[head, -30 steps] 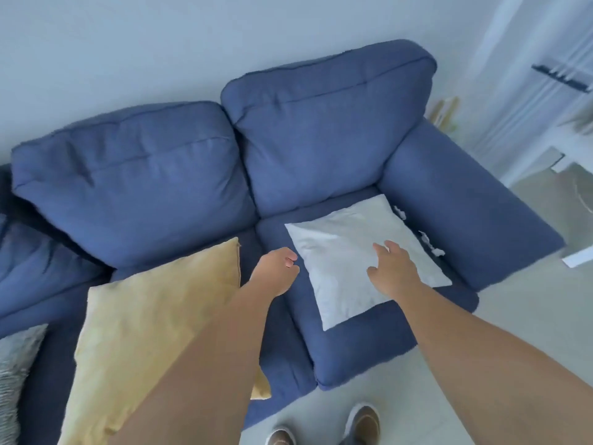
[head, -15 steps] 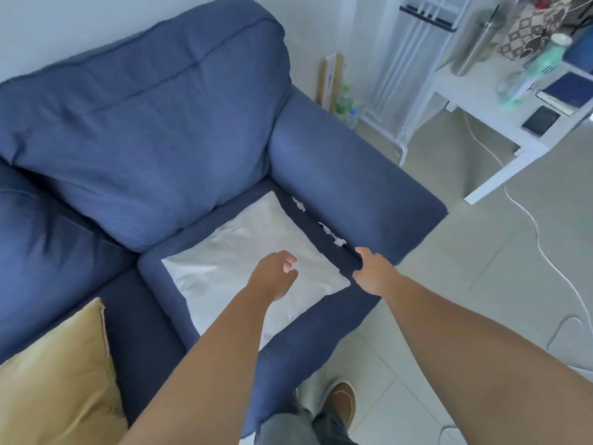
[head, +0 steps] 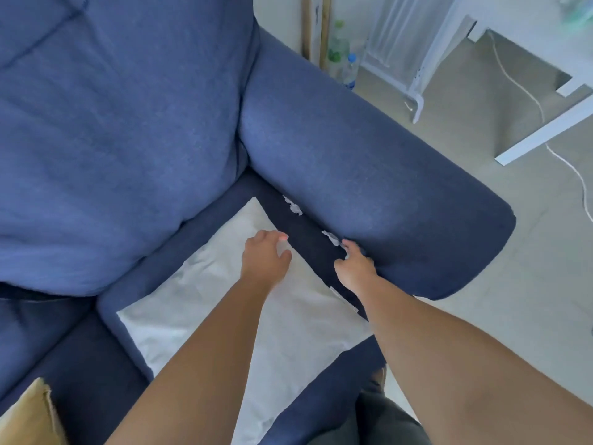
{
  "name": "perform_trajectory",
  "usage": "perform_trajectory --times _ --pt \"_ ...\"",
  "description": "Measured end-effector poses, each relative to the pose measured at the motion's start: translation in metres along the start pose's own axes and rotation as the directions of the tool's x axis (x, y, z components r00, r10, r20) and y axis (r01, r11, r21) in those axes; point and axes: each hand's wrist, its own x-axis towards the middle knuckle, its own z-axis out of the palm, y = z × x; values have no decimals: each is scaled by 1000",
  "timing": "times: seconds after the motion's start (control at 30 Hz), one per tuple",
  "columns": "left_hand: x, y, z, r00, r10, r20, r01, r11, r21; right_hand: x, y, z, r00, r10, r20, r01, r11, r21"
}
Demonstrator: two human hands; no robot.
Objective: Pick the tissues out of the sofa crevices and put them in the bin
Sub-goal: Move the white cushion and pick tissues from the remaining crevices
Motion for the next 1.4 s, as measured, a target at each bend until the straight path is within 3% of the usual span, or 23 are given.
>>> perform_trajectory --times 0.17,0.4,0.6,0.83,0.93,1.0,1.1,1.17,1.23,1.3,1.4 --pt "38 -8 23 1000 -2 -28 3 999 34 49 -17 31 999 51 -16 -48 989 143" --pt "83 -25 52 988 80 -135 -46 970 240 99 -28 61 996 90 -17 -91 995 -47" --pt "136 -15 83 993 67 -96 -30 940 341 126 -12 69 1000 14 14 -10 969 -249" --pt "180 2 107 988 -122 -94 143 954 262 139 -5 65 997 -8 77 26 974 -225" --pt "184 1 102 988 -105 -113 132 955 265 137 -6 62 998 -11 69 26 976 -215" --pt "182 -1 93 993 -69 -97 92 962 258 132 -4 60 997 -46 58 53 992 -118" --pt "172 4 81 998 -25 -57 40 959 279 116 4 59 997 -56 -60 54 998 -31" --pt "160 7 75 1000 -3 -27 9 978 210 96 6 58 986 -83 -144 71 994 -83" --pt "141 8 66 999 5 -50 -8 998 -61 80 9 58 965 -178 -193 153 978 -140" --pt "117 9 53 992 -28 -125 -12 953 -302 67 14 52 966 -178 -187 162 982 -97" --pt "83 6 31 978 -129 -161 50 906 -420 50 20 38 962 -219 -160 207 974 -88"
